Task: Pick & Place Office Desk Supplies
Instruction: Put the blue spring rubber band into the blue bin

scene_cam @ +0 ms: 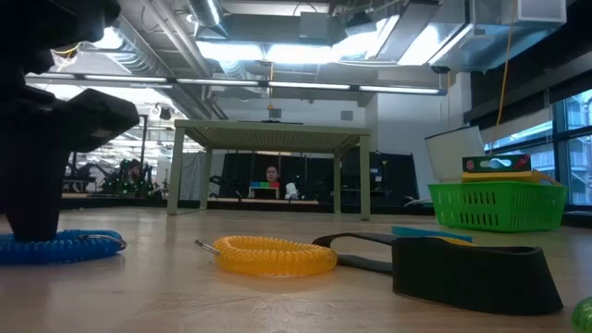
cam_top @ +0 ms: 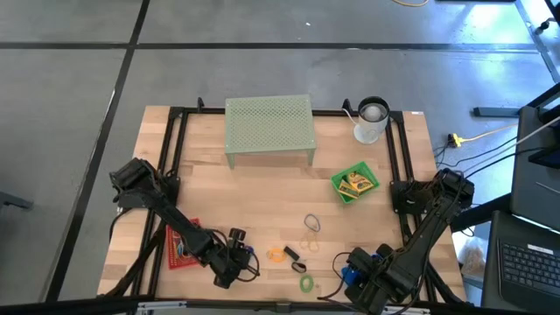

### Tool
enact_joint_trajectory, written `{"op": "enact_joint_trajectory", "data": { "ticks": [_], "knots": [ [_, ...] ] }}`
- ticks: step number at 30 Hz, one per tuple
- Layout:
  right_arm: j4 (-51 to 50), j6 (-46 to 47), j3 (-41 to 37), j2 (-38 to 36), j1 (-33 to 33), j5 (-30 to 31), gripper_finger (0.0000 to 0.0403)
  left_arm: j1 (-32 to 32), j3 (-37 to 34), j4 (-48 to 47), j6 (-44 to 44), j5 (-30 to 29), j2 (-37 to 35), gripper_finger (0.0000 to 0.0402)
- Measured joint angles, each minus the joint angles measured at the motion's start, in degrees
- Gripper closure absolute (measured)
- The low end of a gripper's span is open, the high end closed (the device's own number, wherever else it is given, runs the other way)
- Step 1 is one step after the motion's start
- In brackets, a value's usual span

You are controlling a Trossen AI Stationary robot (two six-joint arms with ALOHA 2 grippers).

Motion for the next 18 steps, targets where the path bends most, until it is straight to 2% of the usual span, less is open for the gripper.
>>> {"op": "enact_joint_trajectory", "data": {
  "ticks": [4, 12, 18],
  "knots": [
    [0.0, -0.1, 0.0, 0.0, 0.0, 0.0, 0.0227, 0.9, 0.0, 0.4, -0.7, 1.1, 0.0, 0.0275],
    [0.0, -0.1, 0.0, 0.0, 0.0, 0.0, 0.0227, 2.3, 0.0, 0.4, 0.1, 1.4, -0.1, 0.0384],
    [0.2, -2.0, 0.0, 0.0, 0.0, 0.0, 0.0227, 2.5, 1.1, 0.4, 5.2, 1.0, -2.0, 0.0382]
  ]
}}
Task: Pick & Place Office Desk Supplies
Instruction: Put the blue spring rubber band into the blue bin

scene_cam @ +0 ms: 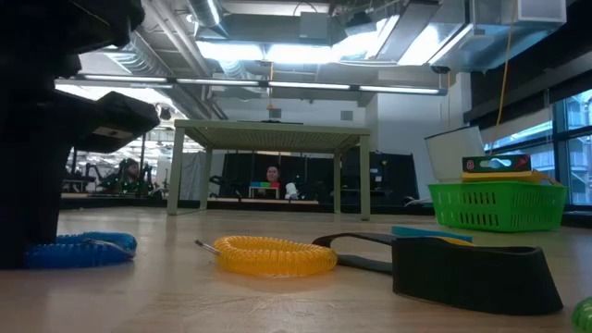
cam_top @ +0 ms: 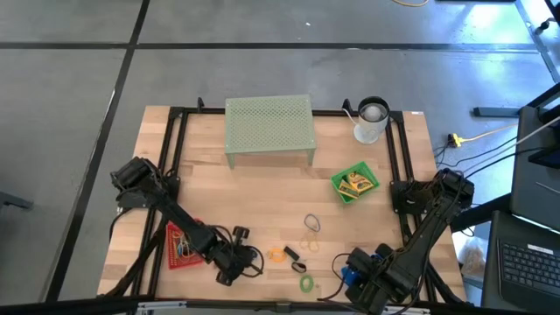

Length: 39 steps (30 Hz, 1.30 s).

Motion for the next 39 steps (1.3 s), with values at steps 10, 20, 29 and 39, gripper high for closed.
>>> {"op": "enact_joint_trajectory", "data": {
  "ticks": [10, 20, 29, 39],
  "knots": [
    [4.1, -1.7, 0.0, 0.0, -0.1, 10.2, 0.0227, 0.9, 3.5, 9.0, 9.0, -10.8, -6.5, 0.0384],
    [10.1, -14.8, 0.0, 0.0, -1.9, 29.2, 0.0227, 0.9, 4.3, 25.6, 19.7, -24.6, -11.1, 0.0384],
    [23.3, -54.8, 0.0, 0.0, -3.9, 46.5, 0.0227, 0.9, 4.3, 33.5, 19.5, -19.1, -11.1, 0.0384],
    [34.9, -74.7, 0.0, 0.0, -9.6, 49.4, 0.0227, 0.9, 4.3, 33.5, 16.7, -14.9, -11.1, 0.0384]
  ]
}}
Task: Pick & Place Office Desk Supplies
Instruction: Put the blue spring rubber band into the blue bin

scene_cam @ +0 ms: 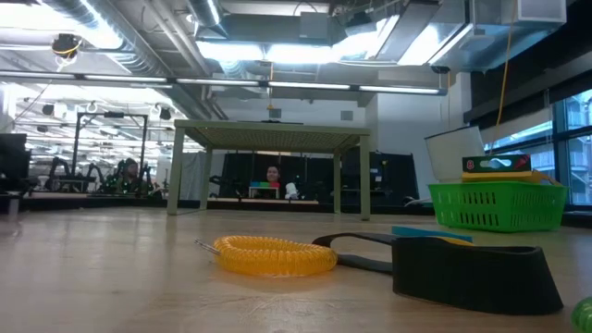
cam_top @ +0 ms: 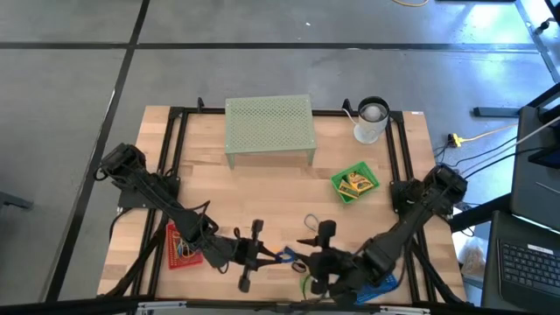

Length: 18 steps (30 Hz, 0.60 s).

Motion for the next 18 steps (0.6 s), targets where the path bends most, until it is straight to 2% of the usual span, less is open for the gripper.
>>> {"op": "enact_joint_trajectory", "data": {
  "ticks": [5, 10, 18],
  "knots": [
    [0.6, -1.5, 0.0, 0.0, -1.9, -0.7, 0.0227, 0.0, 0.0, 0.0, -0.2, 0.6, 0.0, 0.0384],
    [1.4, -4.3, 0.0, 0.0, -2.5, -5.8, 0.0227, 0.1, 0.0, 0.0, -0.2, 0.6, 0.0, 0.0384],
    [7.7, -8.4, 0.0, 0.0, -2.5, -6.2, 0.0227, 1.1, 0.0, -0.3, -0.2, 1.9, 0.0, 0.0384]
  ]
}}
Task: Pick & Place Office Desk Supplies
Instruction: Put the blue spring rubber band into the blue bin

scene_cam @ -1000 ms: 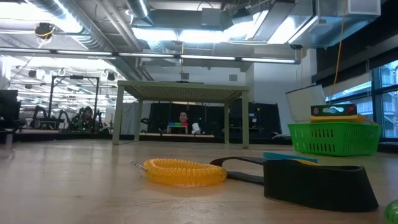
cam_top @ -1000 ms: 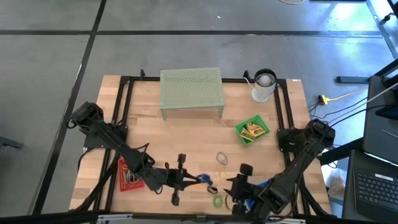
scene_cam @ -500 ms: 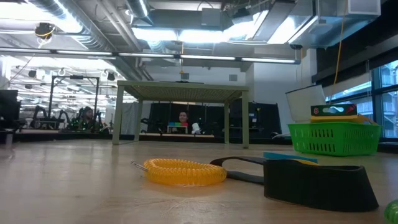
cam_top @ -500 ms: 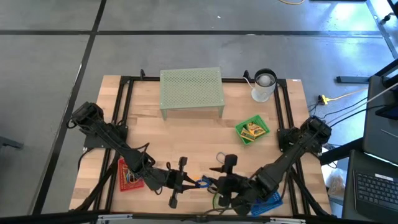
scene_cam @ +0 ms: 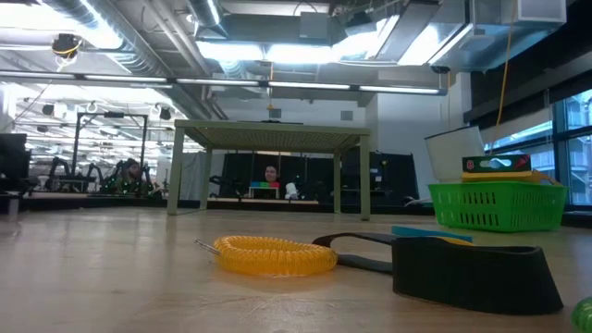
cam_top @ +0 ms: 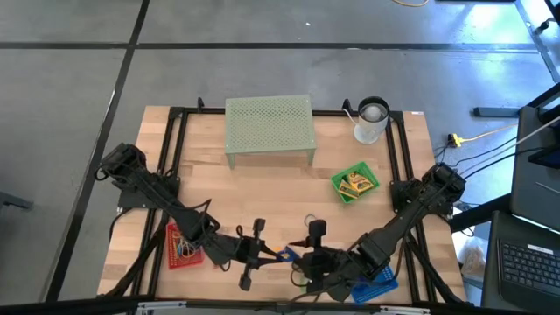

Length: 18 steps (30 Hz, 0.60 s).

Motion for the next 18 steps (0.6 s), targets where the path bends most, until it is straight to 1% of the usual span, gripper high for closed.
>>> {"op": "enact_joint_trajectory", "data": {
  "ticks": [6, 9, 13, 18],
  "knots": [
    [2.3, -1.6, 0.0, 0.0, 0.0, -0.7, 0.0229, 0.1, 0.0, -0.1, -0.1, 0.2, 0.0, 0.0384],
    [2.3, -1.6, 0.0, 0.0, 0.0, -2.6, 0.0244, 0.1, -0.1, -0.1, 0.0, 0.2, 0.0, 0.0384],
    [2.3, -0.7, 0.0, 0.0, 0.0, -4.0, 0.0287, 0.1, -0.1, -0.1, 0.0, 0.2, 0.0, 0.0384],
    [2.2, -0.7, 0.0, 0.0, 0.0, -4.6, 0.0368, 0.1, -0.1, -0.1, 0.0, 0.2, 0.0, 0.0384]
  ]
}}
